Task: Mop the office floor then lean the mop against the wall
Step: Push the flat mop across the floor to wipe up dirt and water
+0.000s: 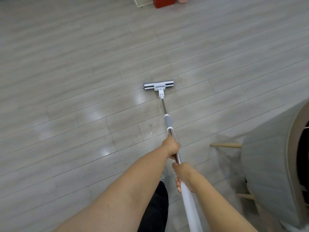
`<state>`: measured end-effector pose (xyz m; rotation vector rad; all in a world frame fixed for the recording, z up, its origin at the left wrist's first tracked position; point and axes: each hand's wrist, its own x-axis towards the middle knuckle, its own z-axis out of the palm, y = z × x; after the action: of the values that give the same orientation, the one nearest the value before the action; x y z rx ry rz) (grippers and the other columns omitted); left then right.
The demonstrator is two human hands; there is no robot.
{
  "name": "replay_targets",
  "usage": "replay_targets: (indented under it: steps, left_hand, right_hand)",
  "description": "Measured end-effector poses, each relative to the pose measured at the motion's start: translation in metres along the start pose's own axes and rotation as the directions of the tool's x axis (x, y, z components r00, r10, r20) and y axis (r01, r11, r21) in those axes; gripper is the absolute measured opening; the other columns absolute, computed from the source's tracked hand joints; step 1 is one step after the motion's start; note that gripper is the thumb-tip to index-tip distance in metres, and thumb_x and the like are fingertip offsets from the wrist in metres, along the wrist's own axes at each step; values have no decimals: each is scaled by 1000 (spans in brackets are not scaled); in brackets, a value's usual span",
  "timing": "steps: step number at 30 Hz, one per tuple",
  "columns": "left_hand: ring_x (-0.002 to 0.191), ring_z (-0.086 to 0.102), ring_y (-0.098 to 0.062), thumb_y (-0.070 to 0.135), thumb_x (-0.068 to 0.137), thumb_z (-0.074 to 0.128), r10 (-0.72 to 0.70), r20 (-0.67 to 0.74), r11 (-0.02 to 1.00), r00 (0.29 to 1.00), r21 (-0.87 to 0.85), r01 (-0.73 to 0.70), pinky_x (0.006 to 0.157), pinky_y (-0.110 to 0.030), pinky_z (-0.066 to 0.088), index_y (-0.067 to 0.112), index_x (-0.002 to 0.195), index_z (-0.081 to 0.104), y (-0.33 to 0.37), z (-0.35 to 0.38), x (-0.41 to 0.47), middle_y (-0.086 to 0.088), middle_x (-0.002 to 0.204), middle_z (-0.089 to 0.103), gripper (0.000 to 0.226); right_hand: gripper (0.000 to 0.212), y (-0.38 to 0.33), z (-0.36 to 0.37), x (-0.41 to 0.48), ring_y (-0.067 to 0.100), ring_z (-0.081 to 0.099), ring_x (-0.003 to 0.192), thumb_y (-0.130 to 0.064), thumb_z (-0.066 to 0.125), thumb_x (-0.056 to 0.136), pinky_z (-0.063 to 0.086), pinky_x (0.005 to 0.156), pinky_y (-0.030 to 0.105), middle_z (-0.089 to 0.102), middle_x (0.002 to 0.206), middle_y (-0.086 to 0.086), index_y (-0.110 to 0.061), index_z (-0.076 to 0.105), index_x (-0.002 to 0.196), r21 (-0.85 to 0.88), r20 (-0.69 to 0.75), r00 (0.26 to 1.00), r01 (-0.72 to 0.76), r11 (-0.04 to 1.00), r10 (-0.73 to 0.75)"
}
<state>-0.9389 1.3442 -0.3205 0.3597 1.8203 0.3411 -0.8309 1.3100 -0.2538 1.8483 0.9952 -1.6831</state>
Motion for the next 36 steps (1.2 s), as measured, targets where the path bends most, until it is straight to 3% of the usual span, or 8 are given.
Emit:
replay_targets:
  steps: [2,7,12,19,22,26,29,36]
  left_hand:
    - [89,65,-31,17,98,50,8,3,1000,1000,22,-9,61,-41,62,15,145,29,-23,19,-23,-14,119,55,51]
    - [68,52,-15,18,100,48,68,-12,991,998,113,-66,44,-22,40,9,148,30,-93,86,-88,-9,111,51,52]
    - [96,55,-23,18,101,49,79,-7,992,997,100,-78,66,-24,45,7,149,29,-173,168,-163,-7,111,46,53]
    - [92,57,-22,19,99,49,67,18,997,998,45,-67,66,-27,51,16,159,5,-252,243,-228,-15,133,55,74]
    - [88,55,-21,17,100,47,59,29,997,998,39,-60,57,-28,49,13,159,6,-260,250,-241,-16,132,53,72]
    - [93,59,-23,19,100,47,52,27,996,998,75,-54,66,-27,51,13,159,7,-260,242,-234,-15,132,54,72]
    - [91,58,-23,20,99,47,67,27,996,997,61,-69,57,-25,51,14,159,8,-255,230,-223,-16,130,55,72]
    - [113,60,-34,23,95,49,89,15,990,996,108,-90,89,-39,56,10,154,16,-210,176,-162,-19,130,55,69]
  right_hand:
    - [31,34,4,-11,18,40,42,-35,45,105,42,48,28,46,58,7,-7,56,97,26,11,999,-30,999,30]
    - [35,148,13,-32,20,44,47,-41,43,104,48,57,32,49,63,9,-8,55,97,-65,2,1000,3,998,-3]
    - [28,281,23,-53,19,42,42,-35,43,104,46,51,29,48,61,8,-10,53,100,-72,-4,1000,-4,997,4]
    - [34,404,35,-80,21,49,47,-34,45,105,43,47,26,52,65,12,-3,57,96,-156,-41,999,-15,988,9]
    - [33,415,35,-92,19,49,46,-38,45,104,42,49,26,54,62,8,-8,58,97,-155,-33,999,31,987,-36]
    - [34,409,41,-90,21,48,45,-38,45,104,44,50,28,53,63,11,-5,56,101,-125,-36,999,3,992,-7]
    - [31,395,48,-79,23,50,44,-31,46,104,44,49,28,55,62,12,-3,57,96,-124,-67,997,24,992,-33]
    - [35,312,52,-62,25,49,38,-36,47,104,48,45,30,53,53,12,-3,55,100,-28,-79,994,67,997,-70]
